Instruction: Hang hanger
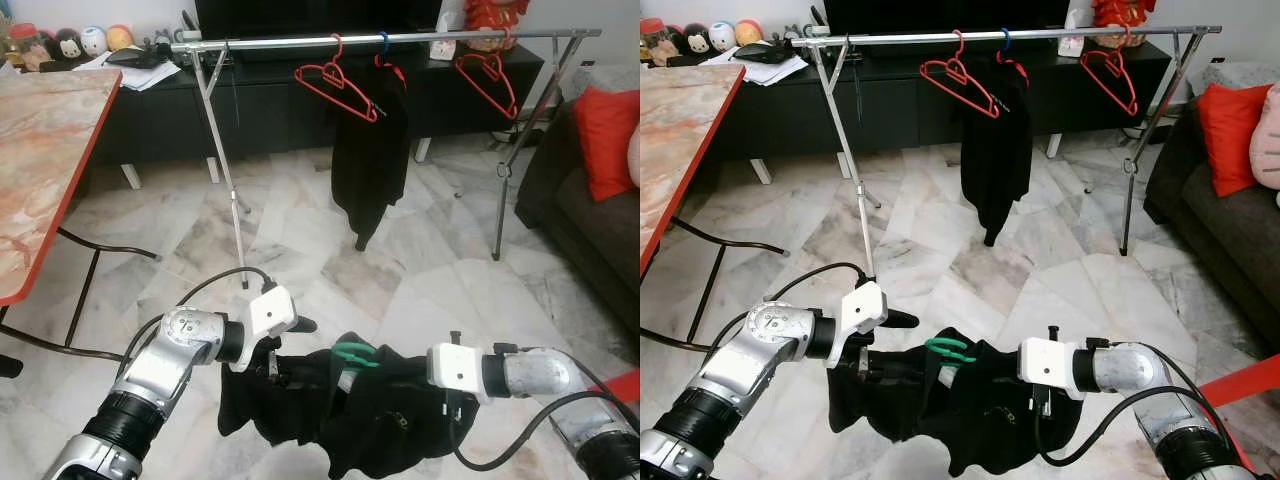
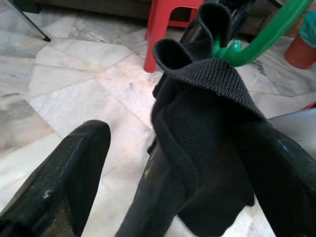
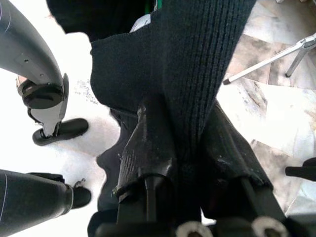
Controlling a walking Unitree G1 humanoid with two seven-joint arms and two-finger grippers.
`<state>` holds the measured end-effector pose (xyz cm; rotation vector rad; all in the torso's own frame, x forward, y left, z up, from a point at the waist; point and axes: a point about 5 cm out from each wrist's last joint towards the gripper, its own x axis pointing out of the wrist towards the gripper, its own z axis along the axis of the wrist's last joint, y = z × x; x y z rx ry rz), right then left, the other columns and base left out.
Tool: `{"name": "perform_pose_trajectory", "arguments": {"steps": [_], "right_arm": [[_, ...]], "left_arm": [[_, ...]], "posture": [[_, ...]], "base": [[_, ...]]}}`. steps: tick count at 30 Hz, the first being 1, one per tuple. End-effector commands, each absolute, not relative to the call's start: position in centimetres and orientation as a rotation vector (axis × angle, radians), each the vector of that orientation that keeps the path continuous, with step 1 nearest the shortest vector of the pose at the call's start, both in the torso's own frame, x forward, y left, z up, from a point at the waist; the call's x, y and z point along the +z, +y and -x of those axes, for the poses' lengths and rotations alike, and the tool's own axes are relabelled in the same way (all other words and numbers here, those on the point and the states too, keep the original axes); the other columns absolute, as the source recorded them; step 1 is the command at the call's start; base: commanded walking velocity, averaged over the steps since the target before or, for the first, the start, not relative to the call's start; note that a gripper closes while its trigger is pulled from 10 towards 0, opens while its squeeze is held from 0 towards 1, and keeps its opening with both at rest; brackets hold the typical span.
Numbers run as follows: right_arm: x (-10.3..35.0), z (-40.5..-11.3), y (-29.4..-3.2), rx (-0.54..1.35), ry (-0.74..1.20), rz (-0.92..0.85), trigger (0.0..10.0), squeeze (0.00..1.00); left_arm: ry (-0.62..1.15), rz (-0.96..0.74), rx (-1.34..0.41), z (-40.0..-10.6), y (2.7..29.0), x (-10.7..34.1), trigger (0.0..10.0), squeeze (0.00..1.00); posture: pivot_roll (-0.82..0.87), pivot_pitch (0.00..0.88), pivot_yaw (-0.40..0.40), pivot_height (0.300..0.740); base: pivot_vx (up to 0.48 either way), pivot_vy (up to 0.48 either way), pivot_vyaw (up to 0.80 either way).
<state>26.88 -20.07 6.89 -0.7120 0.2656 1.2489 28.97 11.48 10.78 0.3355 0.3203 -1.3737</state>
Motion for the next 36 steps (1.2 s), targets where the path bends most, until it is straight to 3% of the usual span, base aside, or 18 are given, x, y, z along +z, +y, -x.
{"name": "perform_pose_trajectory", "arguments": {"steps": [1,11,12,13,14,15,16,17,36], "right_arm": [[7.8,-27.4,-19.7,1.237,0.213,0.701,0.0,0.00],[7.9,-27.0,-18.2,1.286,0.186,0.679,0.0,0.00],[7.9,-26.9,-18.1,1.293,0.187,0.676,0.0,0.00],[7.8,-26.9,-18.1,1.298,0.188,0.674,0.0,0.00],[7.8,-26.9,-18.0,1.299,0.190,0.673,0.0,0.00],[7.9,-26.9,-18.0,1.296,0.191,0.673,0.0,0.00],[7.9,-26.9,-18.0,1.296,0.191,0.674,0.0,0.00],[7.9,-26.9,-18.0,1.296,0.191,0.674,0.0,0.00],[7.8,-26.8,-18.1,1.281,0.192,0.664,0.0,0.00]], "left_arm": [[0.347,-0.350,-1.387,-28.8,11.4,10.3,10.0,0.00],[0.363,-0.307,-1.368,-28.8,11.0,9.5,10.0,0.00],[0.365,-0.303,-1.366,-28.8,11.0,9.4,9.0,0.00],[0.366,-0.301,-1.365,-28.8,11.0,9.4,9.0,0.00],[0.367,-0.298,-1.361,-28.8,11.0,9.3,3.6,0.00],[0.369,-0.289,-1.351,-28.8,11.0,9.2,2.8,0.00],[0.369,-0.287,-1.349,-28.8,11.0,9.2,2.8,0.00],[0.370,-0.286,-1.349,-28.8,11.0,9.2,0.0,0.00],[0.365,-0.288,-1.366,-28.5,10.8,8.9,0.0,0.00]], "posture": [[-0.19,0.079,-0.004,0.740],[-0.19,0.089,-0.002,0.740],[-0.19,0.089,-0.002,0.740],[-0.19,0.089,-0.002,0.740],[-0.19,0.085,-0.003,0.740],[-0.19,0.083,-0.002,0.740],[-0.19,0.083,-0.002,0.740],[-0.19,0.082,-0.003,0.740],[-0.18,0.049,-0.003,0.740]], "base": [[0.000,0.000,0.00],[0.000,0.000,0.00],[0.000,0.000,0.00],[0.000,0.000,0.00],[0.000,0.000,0.00],[0.000,0.000,0.00],[0.000,0.000,0.00],[0.000,0.000,0.00],[0.000,0.000,0.00]]}}
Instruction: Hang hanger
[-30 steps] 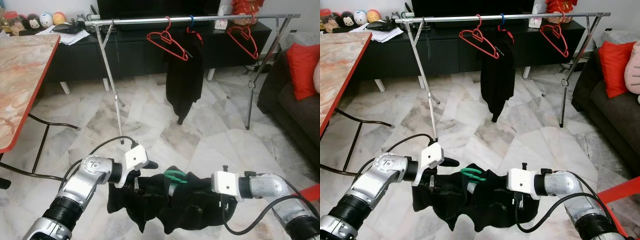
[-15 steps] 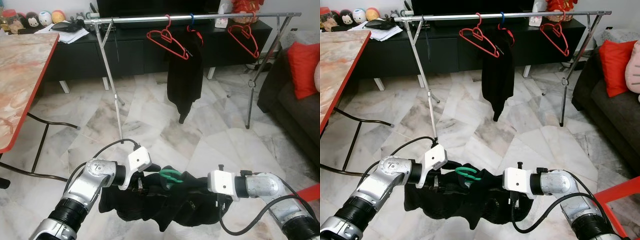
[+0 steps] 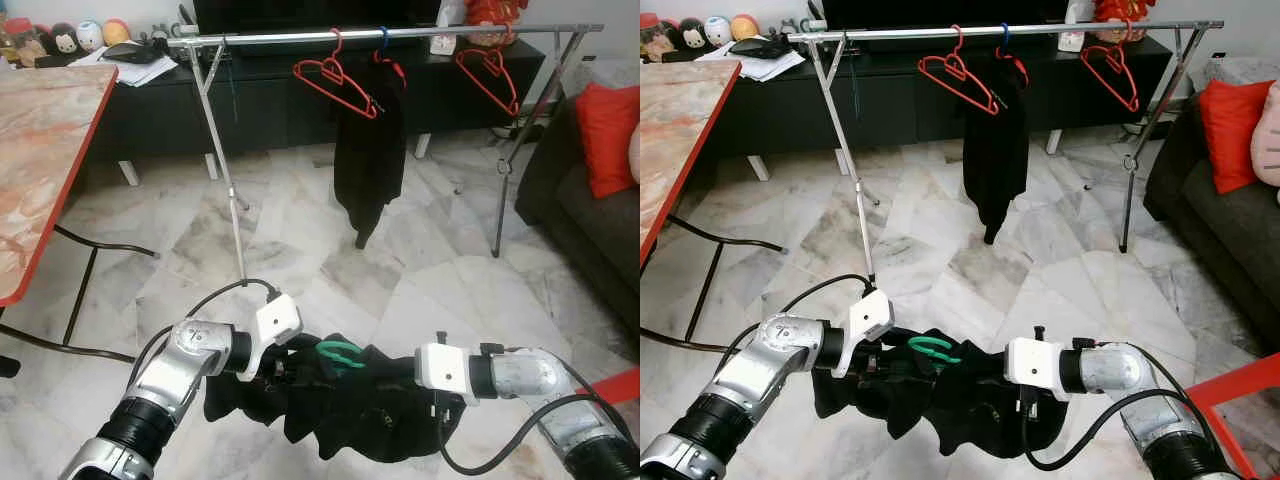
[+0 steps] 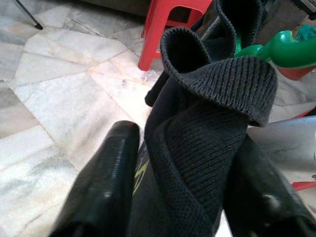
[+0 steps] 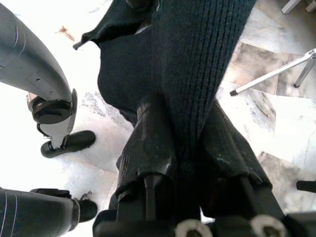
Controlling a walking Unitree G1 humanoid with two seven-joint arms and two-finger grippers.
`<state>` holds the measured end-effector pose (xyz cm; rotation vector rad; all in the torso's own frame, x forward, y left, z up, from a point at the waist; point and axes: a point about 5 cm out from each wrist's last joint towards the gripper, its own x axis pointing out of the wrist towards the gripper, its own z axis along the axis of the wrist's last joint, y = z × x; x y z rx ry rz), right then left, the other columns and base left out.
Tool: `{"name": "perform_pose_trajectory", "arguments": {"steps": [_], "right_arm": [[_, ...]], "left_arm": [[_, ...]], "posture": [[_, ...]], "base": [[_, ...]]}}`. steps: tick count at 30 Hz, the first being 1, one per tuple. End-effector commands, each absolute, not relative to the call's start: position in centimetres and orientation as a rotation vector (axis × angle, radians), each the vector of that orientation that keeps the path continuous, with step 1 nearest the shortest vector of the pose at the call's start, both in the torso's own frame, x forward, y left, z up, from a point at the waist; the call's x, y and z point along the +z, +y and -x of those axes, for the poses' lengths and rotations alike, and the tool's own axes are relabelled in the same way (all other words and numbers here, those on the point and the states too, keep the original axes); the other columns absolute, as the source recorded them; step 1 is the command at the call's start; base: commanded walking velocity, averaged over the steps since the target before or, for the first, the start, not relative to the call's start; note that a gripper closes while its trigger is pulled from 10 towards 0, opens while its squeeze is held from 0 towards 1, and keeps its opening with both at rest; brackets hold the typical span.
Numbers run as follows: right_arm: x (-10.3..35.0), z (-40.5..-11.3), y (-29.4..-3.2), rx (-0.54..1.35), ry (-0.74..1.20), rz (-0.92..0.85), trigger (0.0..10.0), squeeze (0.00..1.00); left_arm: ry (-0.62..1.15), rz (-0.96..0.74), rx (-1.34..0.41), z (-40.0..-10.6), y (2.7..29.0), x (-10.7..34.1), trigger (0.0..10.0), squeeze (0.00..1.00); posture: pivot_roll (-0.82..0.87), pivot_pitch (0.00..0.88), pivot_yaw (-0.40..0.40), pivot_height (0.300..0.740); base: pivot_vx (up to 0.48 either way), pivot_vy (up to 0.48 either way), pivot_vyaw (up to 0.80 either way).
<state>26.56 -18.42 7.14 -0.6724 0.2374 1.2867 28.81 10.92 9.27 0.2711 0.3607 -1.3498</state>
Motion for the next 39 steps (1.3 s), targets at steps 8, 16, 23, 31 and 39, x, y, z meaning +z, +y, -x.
{"name": "perform_pose_trajectory", "arguments": {"steps": [8,16,23,31,39], "right_arm": [[7.86,-26.98,-18.15,1.261,0.191,0.640,0.0,0.00],[7.53,-27.02,-18.17,1.247,0.202,0.614,2.1,0.00],[7.42,-26.86,-18.05,1.253,0.204,0.605,6.5,0.00],[7.34,-26.85,-17.99,1.254,0.207,0.601,10.0,0.00],[7.22,-26.75,-17.95,1.273,0.232,0.584,10.0,1.00]], "left_arm": [[0.368,-0.289,-1.376,-28.25,10.85,8.80,0.0,0.00],[0.368,-0.282,-1.384,-28.05,10.82,8.75,0.0,0.00],[0.367,-0.276,-1.402,-27.88,10.73,8.79,0.0,0.00],[0.362,-0.271,-1.411,-27.85,10.66,8.92,0.0,0.00],[0.358,-0.270,-1.414,-27.78,10.55,8.93,0.0,0.00]], "posture": [[-0.18,0.037,-0.003,0.740],[-0.18,0.026,-0.002,0.740],[-0.17,0.021,0.002,0.740],[-0.17,0.023,0.001,0.740],[-0.17,0.032,-0.005,0.740]], "base": [[0.000,0.000,0.00],[0.000,0.000,0.00],[0.000,0.000,0.00],[0.000,0.000,0.00],[0.000,0.000,0.00]]}}
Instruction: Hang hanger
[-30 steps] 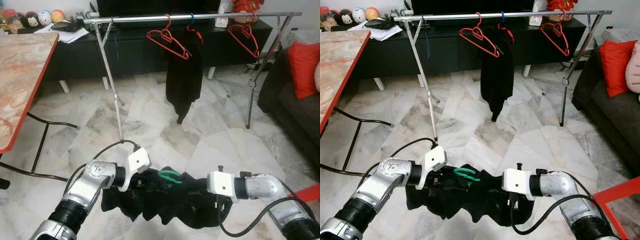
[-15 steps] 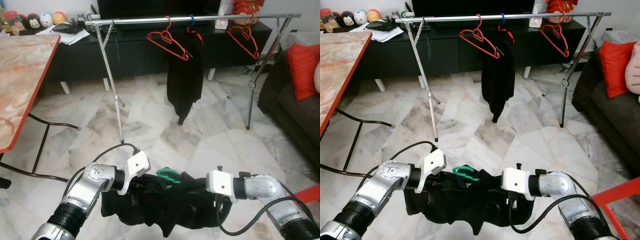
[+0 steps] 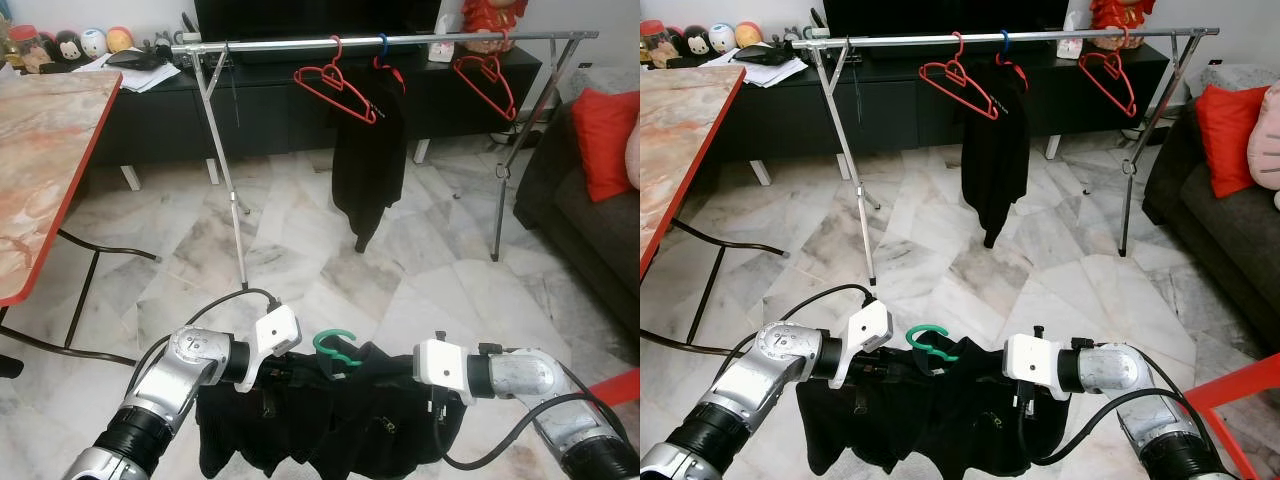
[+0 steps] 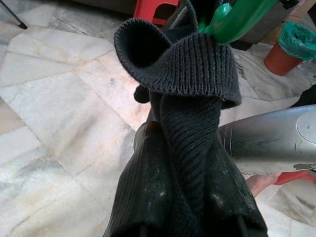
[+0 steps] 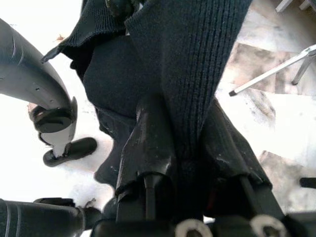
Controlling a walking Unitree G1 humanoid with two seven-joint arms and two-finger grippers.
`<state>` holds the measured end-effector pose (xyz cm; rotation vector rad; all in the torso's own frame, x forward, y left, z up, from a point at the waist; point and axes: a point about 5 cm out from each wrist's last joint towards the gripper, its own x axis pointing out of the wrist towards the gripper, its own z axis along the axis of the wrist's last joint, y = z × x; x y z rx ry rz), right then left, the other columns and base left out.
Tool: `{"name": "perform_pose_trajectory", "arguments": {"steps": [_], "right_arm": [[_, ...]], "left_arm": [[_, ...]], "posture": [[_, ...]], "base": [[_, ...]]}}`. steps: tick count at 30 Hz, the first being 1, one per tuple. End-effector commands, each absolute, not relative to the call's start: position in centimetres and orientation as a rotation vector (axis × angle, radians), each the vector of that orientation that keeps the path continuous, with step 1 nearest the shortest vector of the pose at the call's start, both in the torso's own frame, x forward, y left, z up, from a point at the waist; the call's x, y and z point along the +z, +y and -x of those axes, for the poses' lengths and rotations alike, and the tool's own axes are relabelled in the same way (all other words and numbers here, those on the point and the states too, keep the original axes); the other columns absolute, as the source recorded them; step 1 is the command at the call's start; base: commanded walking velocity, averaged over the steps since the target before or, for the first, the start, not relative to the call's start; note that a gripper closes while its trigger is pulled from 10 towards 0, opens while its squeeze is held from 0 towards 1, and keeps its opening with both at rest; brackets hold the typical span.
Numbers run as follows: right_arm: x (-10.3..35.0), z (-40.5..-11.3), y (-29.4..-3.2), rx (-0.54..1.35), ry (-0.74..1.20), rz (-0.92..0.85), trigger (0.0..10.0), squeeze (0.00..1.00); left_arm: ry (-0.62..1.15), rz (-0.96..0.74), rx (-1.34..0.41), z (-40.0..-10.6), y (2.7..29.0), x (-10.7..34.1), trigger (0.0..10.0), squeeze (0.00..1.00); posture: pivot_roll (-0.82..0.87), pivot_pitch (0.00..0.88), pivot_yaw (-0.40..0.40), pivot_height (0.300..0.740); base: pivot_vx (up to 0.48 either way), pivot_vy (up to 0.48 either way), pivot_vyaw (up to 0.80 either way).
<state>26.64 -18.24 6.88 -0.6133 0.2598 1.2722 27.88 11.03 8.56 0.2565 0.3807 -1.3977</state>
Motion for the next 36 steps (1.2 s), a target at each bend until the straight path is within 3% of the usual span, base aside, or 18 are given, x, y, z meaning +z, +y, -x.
{"name": "perform_pose_trajectory", "arguments": {"steps": [1,18,28,33,34,35,36], "right_arm": [[7.2,-26.7,-18.0,1.281,0.239,0.581,10.0,1.00],[7.1,-26.5,-18.6,1.298,0.288,0.579,10.0,1.00],[6.1,-28.6,-20.4,0.959,0.306,0.638,10.0,1.00],[4.5,-29.5,-22.6,0.586,0.368,0.535,10.0,1.00],[3.8,-29.5,-23.3,0.461,0.394,0.475,10.0,1.00],[3.3,-29.3,-23.7,0.381,0.410,0.418,10.0,0.95],[3.3,-29.3,-23.7,0.381,0.410,0.418,10.0,0.95]], "left_arm": [[0.358,-0.274,-1.413,-27.8,10.6,8.9,0.0,0.00],[0.341,-0.365,-1.249,-28.9,11.0,7.5,0.0,0.00],[0.271,-0.332,-0.995,-30.3,11.5,7.1,0.0,0.00],[0.215,-0.331,-0.832,-31.2,11.7,7.2,0.0,0.00],[0.211,-0.331,-0.772,-31.5,11.8,7.2,1.4,0.00],[0.217,-0.327,-0.724,-31.7,12.0,7.1,3.6,0.00],[0.217,-0.327,-0.724,-31.7,12.0,7.1,3.6,0.00]], "posture": [[-0.17,0.032,-0.005,0.740],[-0.17,0.043,-0.004,0.740],[-0.17,0.042,0.001,0.740],[-0.18,0.039,0.005,0.740],[-0.18,0.039,0.005,0.740],[-0.18,0.039,0.005,0.740],[-0.18,0.039,0.005,0.740]], "base": [[0.000,0.000,0.00],[0.000,0.000,0.00],[0.000,0.000,0.00],[0.000,0.000,0.00],[0.000,0.000,0.00],[0.000,0.000,0.00],[0.000,0.000,0.00]]}}
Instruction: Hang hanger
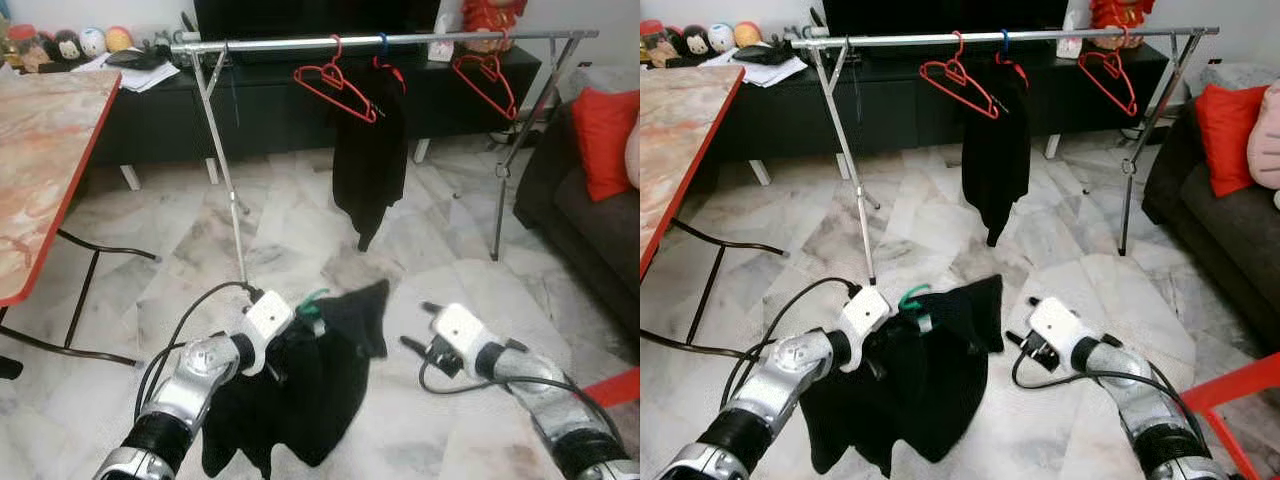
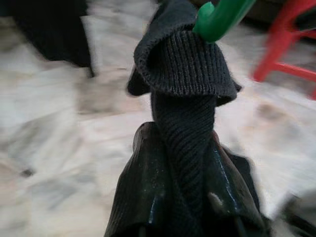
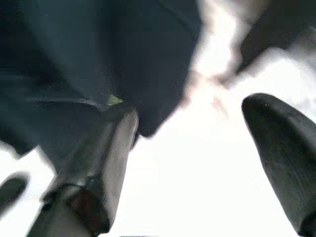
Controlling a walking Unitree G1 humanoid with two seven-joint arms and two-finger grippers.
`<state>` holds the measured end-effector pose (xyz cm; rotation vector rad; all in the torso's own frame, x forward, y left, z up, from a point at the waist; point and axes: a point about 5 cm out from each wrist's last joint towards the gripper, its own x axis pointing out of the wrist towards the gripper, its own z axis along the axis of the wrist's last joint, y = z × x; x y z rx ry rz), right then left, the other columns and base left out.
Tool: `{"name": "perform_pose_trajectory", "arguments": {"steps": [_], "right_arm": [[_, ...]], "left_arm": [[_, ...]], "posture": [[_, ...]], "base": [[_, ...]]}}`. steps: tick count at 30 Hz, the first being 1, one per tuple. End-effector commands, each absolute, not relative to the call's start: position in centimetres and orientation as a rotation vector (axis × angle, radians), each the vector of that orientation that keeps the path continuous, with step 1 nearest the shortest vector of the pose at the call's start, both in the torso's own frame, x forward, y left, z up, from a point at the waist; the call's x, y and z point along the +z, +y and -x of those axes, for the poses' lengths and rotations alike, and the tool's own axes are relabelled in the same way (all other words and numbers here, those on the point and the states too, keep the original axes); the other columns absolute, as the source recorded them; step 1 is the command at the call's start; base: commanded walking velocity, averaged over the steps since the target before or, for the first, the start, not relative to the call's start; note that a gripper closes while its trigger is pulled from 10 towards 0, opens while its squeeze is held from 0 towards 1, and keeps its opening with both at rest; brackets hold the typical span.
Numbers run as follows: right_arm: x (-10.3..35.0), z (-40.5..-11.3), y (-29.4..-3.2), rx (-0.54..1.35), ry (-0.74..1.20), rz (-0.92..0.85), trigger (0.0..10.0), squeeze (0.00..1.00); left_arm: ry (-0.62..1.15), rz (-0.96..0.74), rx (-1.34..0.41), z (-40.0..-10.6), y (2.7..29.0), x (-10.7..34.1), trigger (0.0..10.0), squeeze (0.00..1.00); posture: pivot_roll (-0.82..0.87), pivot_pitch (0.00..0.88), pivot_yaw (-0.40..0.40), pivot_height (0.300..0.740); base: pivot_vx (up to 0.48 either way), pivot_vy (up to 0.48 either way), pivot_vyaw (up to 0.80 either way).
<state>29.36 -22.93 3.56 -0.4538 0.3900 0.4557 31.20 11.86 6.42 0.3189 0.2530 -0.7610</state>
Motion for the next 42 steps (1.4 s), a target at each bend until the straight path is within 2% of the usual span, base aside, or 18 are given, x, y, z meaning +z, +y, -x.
{"name": "perform_pose_trajectory", "arguments": {"steps": [1,2,3,7,11,16,23,33,35,38,42], "right_arm": [[1.6,-28.2,-24.0,0.260,0.451,0.288,10.0,0.56],[0.3,-27.2,-23.9,0.193,0.487,0.211,10.0,0.56],[-0.6,-26.4,-23.9,0.147,0.522,0.168,10.0,0.00],[-3.4,-23.7,-23.9,-0.004,0.645,0.061,10.0,0.00],[-5.4,-21.2,-23.9,-0.124,0.751,0.015,10.0,0.00],[-7.1,-18.2,-24.1,-0.265,0.823,-0.106,10.0,0.00],[-8.8,-15.1,-23.1,-0.318,0.920,-0.091,10.0,0.00],[-9.5,-13.8,-22.6,-0.310,0.979,-0.093,10.0,0.00],[-9.5,-13.9,-22.5,-0.280,0.989,-0.043,10.0,0.00],[-9.2,-14.7,-22.2,-0.301,0.970,-0.060,10.0,0.00],[-9.0,-16.1,-20.7,-0.272,0.956,-0.056,10.0,0.00]], "left_arm": [[0.238,-0.311,-0.652,-31.8,12.3,6.6,10.0,0.00],[0.246,-0.309,-0.626,-31.8,12.4,6.3,10.0,0.00],[0.251,-0.302,-0.585,-31.8,12.7,6.2,10.0,0.00],[0.241,-0.273,-0.436,-32.2,13.7,6.1,10.0,0.00],[0.222,-0.257,-0.363,-32.4,14.6,6.3,10.0,0.00],[0.217,-0.199,-0.258,-32.0,17.0,6.1,10.0,0.00],[0.220,-0.165,-0.151,-30.9,18.2,5.3,10.0,0.00],[0.172,-0.152,-0.161,-31.0,16.9,5.7,10.0,0.00],[0.175,-0.146,-0.162,-31.0,16.8,5.7,10.0,0.00],[0.170,-0.136,-0.170,-31.1,16.7,5.8,10.0,0.00],[0.172,-0.137,-0.185,-31.1,16.5,5.9,10.0,0.00]], "posture": [[-0.18,0.028,0.021,0.740],[-0.18,0.028,0.021,0.740],[-0.18,0.027,0.026,0.740],[-0.19,0.020,0.039,0.740],[-0.19,0.017,0.046,0.740],[-0.20,0.002,0.066,0.740],[-0.20,0.000,0.058,0.740],[-0.20,0.000,0.052,0.740],[-0.20,0.000,0.055,0.740],[-0.20,0.000,0.061,0.740],[-0.20,0.000,0.066,0.740]], "base": [[0.000,0.000,0.00],[0.000,0.000,0.00],[0.000,0.000,0.00],[0.000,0.000,0.00],[0.000,0.000,0.00],[0.000,0.000,0.00],[0.000,0.000,0.00],[0.000,0.000,0.00],[0.000,0.000,0.00],[0.300,0.000,0.00],[0.317,0.000,0.00]]}}
